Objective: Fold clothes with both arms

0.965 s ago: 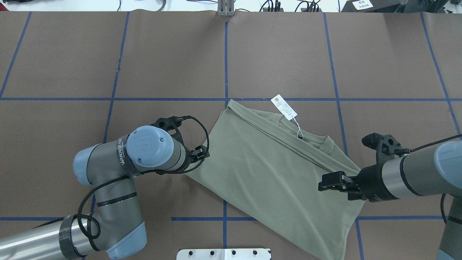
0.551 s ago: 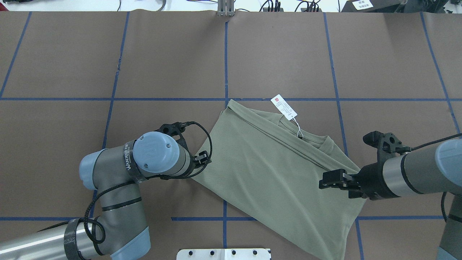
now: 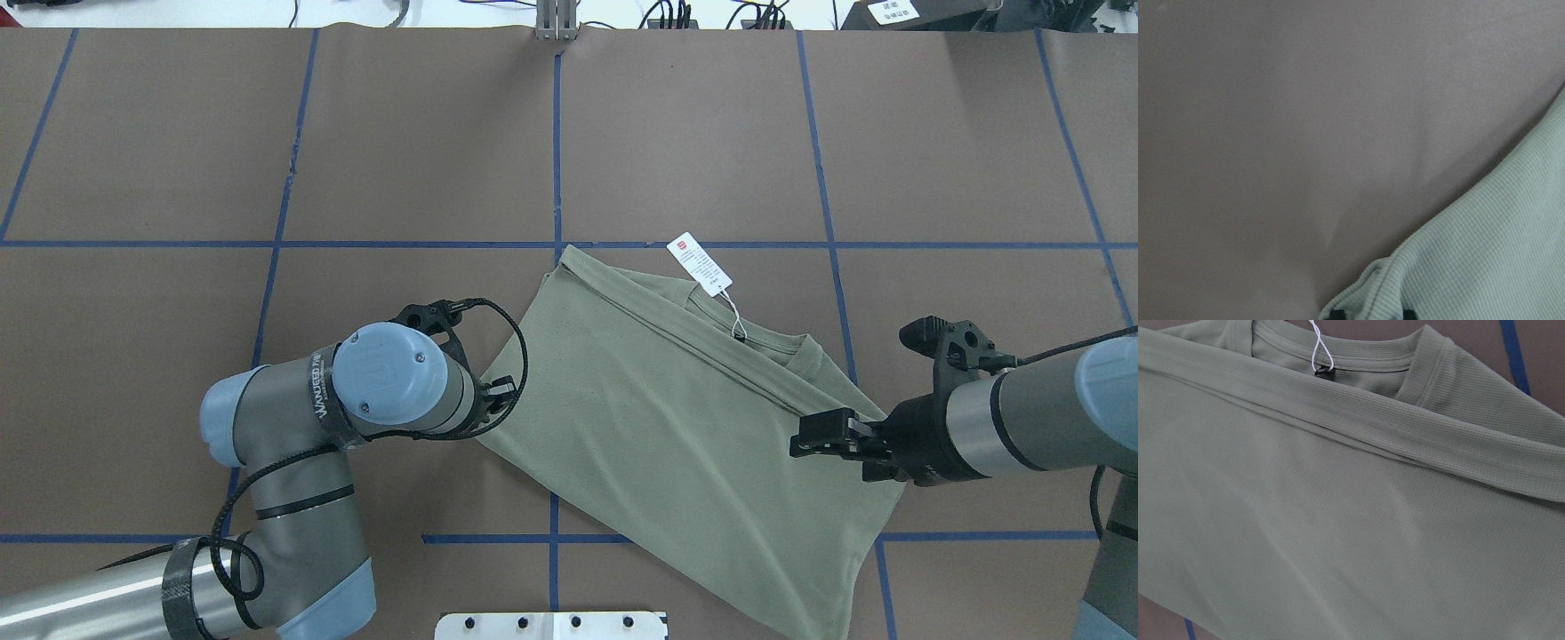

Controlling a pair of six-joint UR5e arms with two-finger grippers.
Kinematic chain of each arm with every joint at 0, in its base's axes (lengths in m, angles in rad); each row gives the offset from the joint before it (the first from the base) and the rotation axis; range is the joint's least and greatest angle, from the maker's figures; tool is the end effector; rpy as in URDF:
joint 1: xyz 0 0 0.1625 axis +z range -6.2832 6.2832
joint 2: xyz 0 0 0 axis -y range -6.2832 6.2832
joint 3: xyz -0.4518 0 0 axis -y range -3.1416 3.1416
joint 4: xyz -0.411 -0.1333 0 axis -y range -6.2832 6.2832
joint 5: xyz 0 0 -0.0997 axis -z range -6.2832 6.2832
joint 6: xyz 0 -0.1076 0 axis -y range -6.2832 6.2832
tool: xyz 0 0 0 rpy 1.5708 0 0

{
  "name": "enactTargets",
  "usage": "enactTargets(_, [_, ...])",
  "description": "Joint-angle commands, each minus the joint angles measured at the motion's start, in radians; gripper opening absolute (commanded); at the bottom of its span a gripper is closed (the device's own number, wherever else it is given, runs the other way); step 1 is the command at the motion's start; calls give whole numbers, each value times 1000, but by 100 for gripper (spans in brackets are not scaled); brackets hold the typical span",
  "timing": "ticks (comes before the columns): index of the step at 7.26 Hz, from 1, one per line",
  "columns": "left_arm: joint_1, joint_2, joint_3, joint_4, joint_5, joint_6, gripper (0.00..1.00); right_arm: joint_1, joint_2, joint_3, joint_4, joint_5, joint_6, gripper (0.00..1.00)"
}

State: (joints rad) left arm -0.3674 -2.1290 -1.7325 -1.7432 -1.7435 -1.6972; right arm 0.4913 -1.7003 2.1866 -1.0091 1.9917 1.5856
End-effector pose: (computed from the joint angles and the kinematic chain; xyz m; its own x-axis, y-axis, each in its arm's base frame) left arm 0.6059 -0.3562 0.2636 0.5522 -0.3456 -0.7587 0.3010 0.9313 -0.2051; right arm -0.3457 -0.2863 0.3811 0.4384 0.2499 0.8633 -0.1250 0.9682 -0.2168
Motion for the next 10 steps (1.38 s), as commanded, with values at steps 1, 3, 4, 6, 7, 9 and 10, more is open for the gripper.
enactTargets(1, [-8, 0, -30, 52, -1, 1, 0, 1, 1, -4, 0, -1, 1, 100])
enactTargets(3, [-103, -2, -12, 66, 9, 19, 0, 3, 4, -11, 3, -2, 10, 100])
enactTargets(4, [-157, -3, 11, 64, 10, 51, 0, 1, 5, -14, 4, -2, 11, 100])
enactTargets(6, [-237, -52, 94, 47, 44, 132, 0, 9, 10, -11, 4, -4, 11, 100])
enactTargets(7, [-261, -128, 205, -5, 68, 160, 0, 12, 25, -10, 4, -2, 11, 100])
enactTargets(9, [-310, -257, 489, -222, 90, 223, 0, 12, 27, -8, 4, -5, 13, 100])
enactTargets(10, [-339, -320, 596, -286, 138, 287, 0, 9, 27, -7, 4, -17, 11, 100])
